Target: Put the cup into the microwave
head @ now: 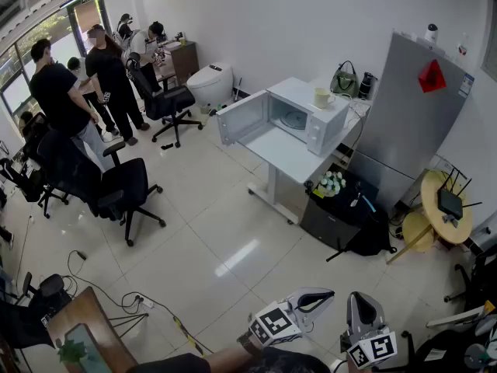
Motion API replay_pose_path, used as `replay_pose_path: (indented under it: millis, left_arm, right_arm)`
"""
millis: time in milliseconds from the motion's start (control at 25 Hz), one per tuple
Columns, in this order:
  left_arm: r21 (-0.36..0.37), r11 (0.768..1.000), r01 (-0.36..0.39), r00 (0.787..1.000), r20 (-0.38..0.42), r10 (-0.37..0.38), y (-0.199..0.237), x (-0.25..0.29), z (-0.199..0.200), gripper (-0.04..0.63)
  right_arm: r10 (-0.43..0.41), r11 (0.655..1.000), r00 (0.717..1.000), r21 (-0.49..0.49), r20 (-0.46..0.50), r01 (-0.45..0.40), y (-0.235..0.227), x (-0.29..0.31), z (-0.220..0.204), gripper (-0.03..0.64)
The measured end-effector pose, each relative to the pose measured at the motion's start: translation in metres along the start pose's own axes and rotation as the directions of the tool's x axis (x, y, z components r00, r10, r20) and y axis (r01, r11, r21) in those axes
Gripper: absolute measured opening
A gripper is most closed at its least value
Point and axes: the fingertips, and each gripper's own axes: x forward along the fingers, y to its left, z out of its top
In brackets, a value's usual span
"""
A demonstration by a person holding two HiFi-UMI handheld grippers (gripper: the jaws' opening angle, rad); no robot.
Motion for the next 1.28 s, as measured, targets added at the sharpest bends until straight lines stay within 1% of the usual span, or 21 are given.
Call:
replay_pose_path:
  millis: [120, 200, 280, 360, 480, 600, 680, 840, 1000, 1040, 1160, 1200, 1240, 1280]
  left_arm:
    - [0.069, 0.991, -0.111, 0.994, 0.025, 0.11, 0.067, 0.009, 0.008, 0.0]
    - [0.08, 0.981, -0.178, 0.984, 0.046, 0.175, 0.107, 0.016, 0.022, 0.0]
    - [0.085, 0.966, -0.244, 0.969, 0.069, 0.238, 0.136, 0.018, 0.043, 0.0]
    - [0.092, 0.947, -0.309, 0.95, 0.083, 0.302, 0.156, 0.012, 0.059, 0.0]
    - [0.09, 0.913, -0.398, 0.917, 0.076, 0.392, 0.18, 0.0, 0.068, 0.0]
    - [0.075, 0.876, -0.477, 0.878, 0.081, 0.471, 0.201, -0.006, 0.066, 0.0]
    - [0.059, 0.851, -0.523, 0.852, 0.068, 0.519, 0.215, -0.008, 0.063, 0.0]
    - [0.048, 0.797, -0.602, 0.799, 0.029, 0.601, 0.238, -0.02, 0.058, 0.0]
    - [0.048, 0.746, -0.665, 0.747, 0.006, 0.665, 0.248, -0.031, 0.055, 0.0]
    - [0.046, 0.738, -0.673, 0.739, 0.003, 0.673, 0.251, -0.033, 0.053, 0.0]
    - [0.046, 0.728, -0.684, 0.729, 0.004, 0.685, 0.26, -0.038, 0.052, 0.0]
    - [0.038, 0.724, -0.689, 0.724, -0.005, 0.689, 0.262, -0.038, 0.051, 0.0]
    - [0.029, 0.721, -0.692, 0.721, -0.016, 0.693, 0.264, -0.039, 0.049, 0.0]
    - [0.021, 0.72, -0.694, 0.72, -0.024, 0.694, 0.267, -0.039, 0.048, 0.0]
  right_arm:
    - [0.022, 0.999, 0.999, -0.042, 0.04, -0.02, -0.033, 0.062, 0.005, 0.002]
    - [0.048, 0.998, 0.997, -0.035, 0.06, -0.046, -0.049, 0.101, 0.014, 0.002]
    - [0.097, 0.995, 0.992, -0.021, 0.078, -0.095, -0.056, 0.133, 0.026, 0.002]
    - [0.166, 0.986, 0.982, -0.017, 0.091, -0.165, -0.052, 0.161, 0.032, 0.002]
    - [0.262, 0.965, 0.962, -0.009, 0.08, -0.262, -0.042, 0.196, 0.029, 0.002]
    - [0.321, 0.947, 0.945, 0.005, 0.056, -0.322, -0.046, 0.219, 0.023, 0.002]
    - [0.354, 0.935, 0.935, 0.023, 0.036, -0.355, -0.052, 0.236, 0.019, 0.002]
    - [0.439, 0.895, 0.898, 0.071, 0.026, -0.44, -0.048, 0.267, 0.008, 0.002]
    - [0.499, 0.86, 0.866, 0.104, 0.037, -0.5, -0.039, 0.285, 0.001, 0.002]
    - [0.508, 0.855, 0.861, 0.098, 0.037, -0.509, -0.037, 0.288, 0.0, 0.002]
    - [0.532, 0.842, 0.846, 0.074, 0.048, -0.534, -0.032, 0.298, 0.004, 0.002]
    - [0.555, 0.826, 0.83, 0.079, 0.058, -0.558, -0.029, 0.299, 0.005, 0.002]
    - [0.591, 0.799, 0.804, 0.087, 0.072, -0.595, -0.024, 0.299, 0.006, 0.002]
    - [0.632, 0.764, 0.77, 0.096, 0.089, -0.638, -0.018, 0.298, 0.006, 0.002]
